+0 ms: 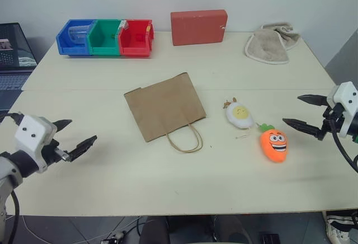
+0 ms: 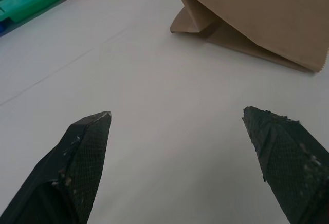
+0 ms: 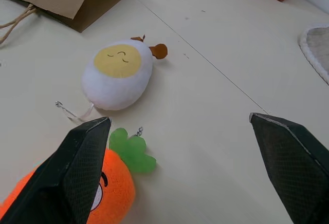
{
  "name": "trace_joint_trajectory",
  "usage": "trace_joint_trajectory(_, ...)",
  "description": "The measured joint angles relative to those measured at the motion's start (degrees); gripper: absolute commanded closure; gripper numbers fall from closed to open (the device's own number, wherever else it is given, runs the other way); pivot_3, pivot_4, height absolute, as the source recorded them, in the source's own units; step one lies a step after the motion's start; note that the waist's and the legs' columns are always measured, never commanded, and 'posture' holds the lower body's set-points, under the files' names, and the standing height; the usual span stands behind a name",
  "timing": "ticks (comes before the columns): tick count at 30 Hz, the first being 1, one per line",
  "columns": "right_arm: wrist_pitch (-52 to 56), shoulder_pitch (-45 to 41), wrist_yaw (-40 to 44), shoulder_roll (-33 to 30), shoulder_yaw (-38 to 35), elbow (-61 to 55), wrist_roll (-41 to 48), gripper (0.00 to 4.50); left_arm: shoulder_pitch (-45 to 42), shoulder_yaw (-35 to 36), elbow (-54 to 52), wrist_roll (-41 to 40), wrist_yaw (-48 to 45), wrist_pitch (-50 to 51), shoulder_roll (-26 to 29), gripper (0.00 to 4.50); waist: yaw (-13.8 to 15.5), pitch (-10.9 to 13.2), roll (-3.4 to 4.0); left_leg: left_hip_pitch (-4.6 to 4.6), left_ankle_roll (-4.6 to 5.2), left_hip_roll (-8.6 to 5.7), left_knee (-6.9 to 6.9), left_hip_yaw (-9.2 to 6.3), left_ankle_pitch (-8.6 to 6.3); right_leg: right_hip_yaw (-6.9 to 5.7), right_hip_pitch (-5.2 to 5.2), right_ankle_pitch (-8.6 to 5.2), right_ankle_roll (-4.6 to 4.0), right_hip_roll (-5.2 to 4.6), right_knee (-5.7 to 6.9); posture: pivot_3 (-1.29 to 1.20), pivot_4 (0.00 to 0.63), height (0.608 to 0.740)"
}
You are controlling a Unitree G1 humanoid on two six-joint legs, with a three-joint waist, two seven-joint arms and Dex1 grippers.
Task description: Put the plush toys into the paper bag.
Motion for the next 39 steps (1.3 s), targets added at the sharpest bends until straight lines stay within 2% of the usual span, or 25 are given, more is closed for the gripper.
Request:
trace_joint_trajectory(12, -1.52, -4.86, -0.38, 1.69, 2.85, 1.33, -1.18, 0.00, 0.77, -1.30, -0.81, 1.69, -0.42, -2.44, -0.73, 0.15, -0.39, 0.00, 0.00, -0.01, 0.00, 0.00, -0.05, -0.01, -0.01, -0.01, -0.02, 0.01, -0.01, -0.01, 0.00, 0.00, 0.150, 0.740)
trace_joint_trajectory(15, -0.96, -4.05, 0.28, 1.66, 2.84, -0.39, -0.88, 0.00, -0.77, -6.17, -2.93, 2.25, -2.97, -3.18, 1.02, 0.15, 0.00, 0.00, 0.00, -0.01, 0.00, -0.01, -0.04, -0.01, 0.00, -0.01, -0.01, 0.01, -0.01, -0.01, 0.00, 0.00, 0.150, 0.740)
trace_joint_trajectory(19, 3.02, -0.23, 2.26, 0.70, 2.64, -8.52, 2.41, 0.00, -8.20, -15.82, -9.10, 1.54, -7.14, -1.98, 3.61, 0.15, 0.85, 0.00, 0.03, -0.01, 0.00, -0.01, -0.04, -0.02, 0.00, -0.02, 0.00, 0.01, 0.00, 0.00, 0.00, 0.00, 0.150, 0.740)
trace_joint_trajectory(26, 11.02, 4.74, 2.49, -1.02, 2.23, -21.25, 6.88, 0.00, -18.71, -30.62, -10.79, 3.78, -9.40, 0.19, 3.56, 0.15, 0.89, 0.00, 0.03, -0.02, 0.00, 0.00, -0.04, -0.06, -0.01, -0.04, 0.01, 0.01, 0.00, 0.03, 0.00, 0.00, 0.150, 0.740)
trace_joint_trajectory(31, 19.04, 6.01, -1.70, -0.86, 2.40, -31.15, 12.02, 0.00, -23.90, -40.46, -6.90, 6.84, -13.48, -3.46, -0.35, 0.15, 1.06, 0.00, 0.02, -0.03, 0.00, -0.02, 0.00, -0.10, 0.00, -0.06, 0.04, 0.01, 0.00, 0.04, 0.00, 0.00, 0.150, 0.740)
trace_joint_trajectory(38, 22.52, 6.58, -5.58, 0.05, 2.47, -34.85, 14.49, 0.00, -28.27, -46.10, 0.61, 9.90, -14.94, -7.93, -7.13, 0.15, 1.22, 0.00, 0.00, -0.07, 0.01, -0.03, 0.12, -0.11, 0.00, -0.06, 0.06, 0.02, 0.02, 0.04, -0.01, 0.00, 0.150, 0.740)
trace_joint_trajectory(39, 22.69, 6.65, -5.78, 0.06, 2.41, -35.05, 14.55, 0.00, -28.51, -46.63, 1.48, 10.34, -15.28, -8.74, -7.31, 0.30, 1.16, 0.00, 0.01, -0.06, 0.01, -0.02, 0.11, -0.12, 0.00, -0.06, 0.06, 0.02, 0.02, 0.05, -0.01, 0.00, 0.150, 0.740)
